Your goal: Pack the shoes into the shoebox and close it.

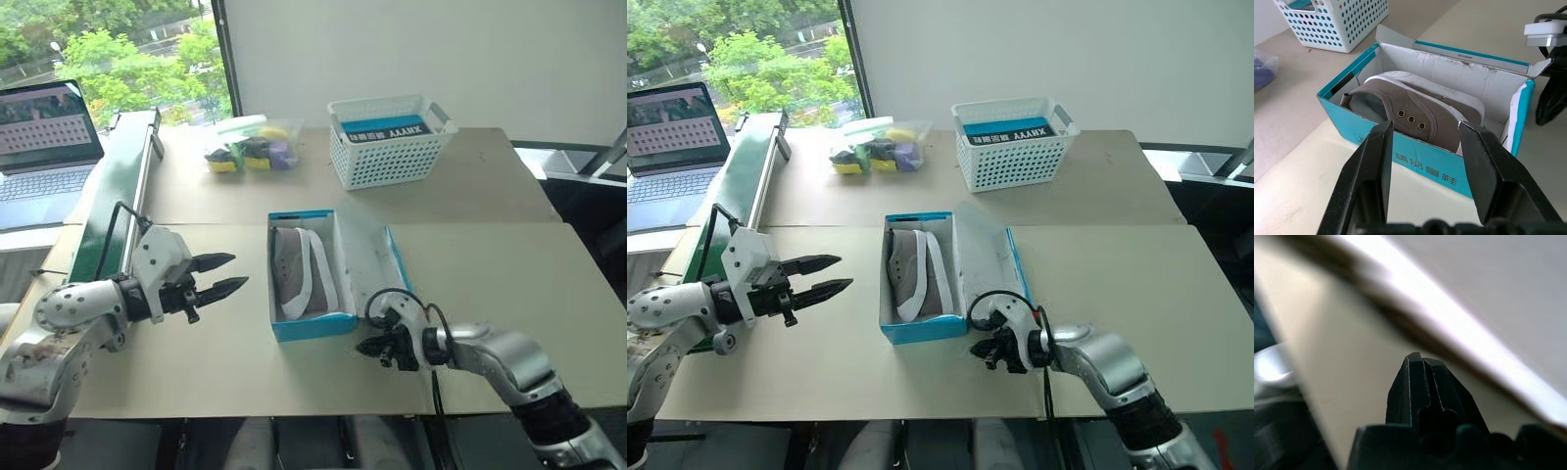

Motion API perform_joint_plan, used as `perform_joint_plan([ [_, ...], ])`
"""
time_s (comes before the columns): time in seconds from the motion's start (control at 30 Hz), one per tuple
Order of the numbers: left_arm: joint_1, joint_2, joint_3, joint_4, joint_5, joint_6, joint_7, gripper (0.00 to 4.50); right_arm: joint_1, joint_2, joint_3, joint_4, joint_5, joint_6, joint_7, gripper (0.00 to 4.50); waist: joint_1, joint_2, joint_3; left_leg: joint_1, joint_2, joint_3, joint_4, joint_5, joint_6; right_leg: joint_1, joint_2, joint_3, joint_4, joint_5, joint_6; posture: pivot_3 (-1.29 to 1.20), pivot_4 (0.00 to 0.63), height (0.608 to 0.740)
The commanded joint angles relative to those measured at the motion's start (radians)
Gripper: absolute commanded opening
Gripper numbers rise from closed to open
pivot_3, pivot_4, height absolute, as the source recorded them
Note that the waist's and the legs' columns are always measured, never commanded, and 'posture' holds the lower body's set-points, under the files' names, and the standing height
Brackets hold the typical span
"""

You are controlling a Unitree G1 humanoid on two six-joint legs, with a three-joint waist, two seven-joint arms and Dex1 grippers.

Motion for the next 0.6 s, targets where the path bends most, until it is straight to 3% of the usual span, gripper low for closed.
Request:
perform_joint_plan([
  [0.03, -0.027, -0.003, 0.003, -0.011, -0.008, -0.013, -0.002, 2.24, 0.085, 0.096, -0.166, 0.002, -0.038, -0.032, -0.194, 0.05, 0.0, -0.001, 0.0, 0.001, 0.0, 0.0, 0.0, 0.0, 0.0, 0.001, 0.0, 0.0, 0.0, 0.0, 0.0, 0.0, 0.15, 0.733],
  [0.17, -0.058, -0.012, -0.014, -0.002, -0.011, -0.009, -0.002, 2.24, 0.167, 0.24, -0.342, 0.043, -0.016, -0.06, -0.33, 0.05, 0.004, -0.001, -0.001, 0.003, 0.0, 0.002, 0.002, 0.0, 0.0, 0.004, 0.0, 0.002, 0.0, -0.001, 0.006, 0.0, 0.15, 0.733],
  [0.37, -0.1, -0.029, -0.048, 0.017, -0.005, -0.009, -0.002, 2.24, 0.076, 0.552, -0.709, 0.219, 0.247, -0.119, -0.529, 0.05, 0.011, -0.004, -0.003, 0.015, 0.001, 0.003, 0.004, 0.0, -0.001, 0.019, 0.0, 0.003, -0.005, -0.004, 0.002, 0.0, 0.15, 0.733],
  [0.47, -0.116, -0.036, -0.061, 0.023, -0.003, -0.004, 0.0, 2.24, 0.02, 0.636, -0.783, 0.275, 0.376, -0.13, -0.549, 0.05, 0.008, -0.01, -0.007, 0.017, 0.002, 0.005, 0.004, 0.0, -0.001, 0.02, 0.0, 0.005, -0.006, -0.004, 0.002, 0.0, 0.15, 0.733],
  [0.6, -0.128, -0.042, -0.068, 0.026, -0.005, 0.0, 0.003, 2.24, 0.001, 0.689, -0.842, 0.276, 0.58, -0.134, -0.463, 0.05, -0.007, -0.014, -0.009, 0.017, 0.003, 0.007, 0.003, 0.0, -0.001, 0.02, 0.001, 0.006, -0.006, -0.001, 0.005, 0.0, 0.15, 0.733],
])
